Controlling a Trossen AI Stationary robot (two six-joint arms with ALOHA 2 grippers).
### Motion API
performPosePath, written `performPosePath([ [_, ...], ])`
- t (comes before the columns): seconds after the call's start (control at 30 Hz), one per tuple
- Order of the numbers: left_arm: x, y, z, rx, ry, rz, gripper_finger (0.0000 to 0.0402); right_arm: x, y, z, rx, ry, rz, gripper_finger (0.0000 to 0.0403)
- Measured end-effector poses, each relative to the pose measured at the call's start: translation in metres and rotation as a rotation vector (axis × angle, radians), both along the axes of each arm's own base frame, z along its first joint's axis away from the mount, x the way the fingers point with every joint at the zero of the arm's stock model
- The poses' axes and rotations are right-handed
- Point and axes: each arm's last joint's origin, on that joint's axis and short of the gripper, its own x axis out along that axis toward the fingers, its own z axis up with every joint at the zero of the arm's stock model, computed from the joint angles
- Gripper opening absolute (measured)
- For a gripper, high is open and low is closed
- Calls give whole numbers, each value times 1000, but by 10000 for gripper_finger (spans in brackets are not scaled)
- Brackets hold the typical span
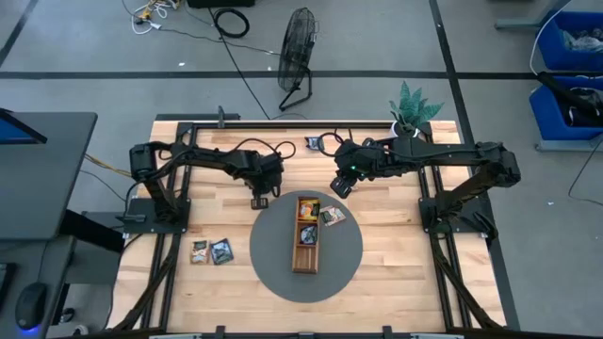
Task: Pick & Place Tea
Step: Put the purple tea bag into the middle section of the wooden organizer
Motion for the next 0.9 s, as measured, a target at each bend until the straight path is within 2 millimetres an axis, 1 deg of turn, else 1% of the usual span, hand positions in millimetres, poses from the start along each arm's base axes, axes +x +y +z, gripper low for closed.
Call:
performPosePath([
  [0.13,-4,0,5,-72,-13,13,3,0,0,0,0,-2,0,151],
  [0.23,-6,-1,18,-103,-65,28,2,0,0,0,-3,-4,5,151],
  [0.4,-15,-2,50,-114,-178,23,1,3,0,2,-19,-27,30,151],
  [0.57,-28,-4,85,-181,-328,39,1,9,0,6,-63,-68,92,151],
  [0.7,-40,-6,114,-215,-466,48,1,16,0,12,-106,-140,173,151],
  [0.9,-56,-10,146,-222,-632,71,1,27,1,22,-157,-261,302,151],
])
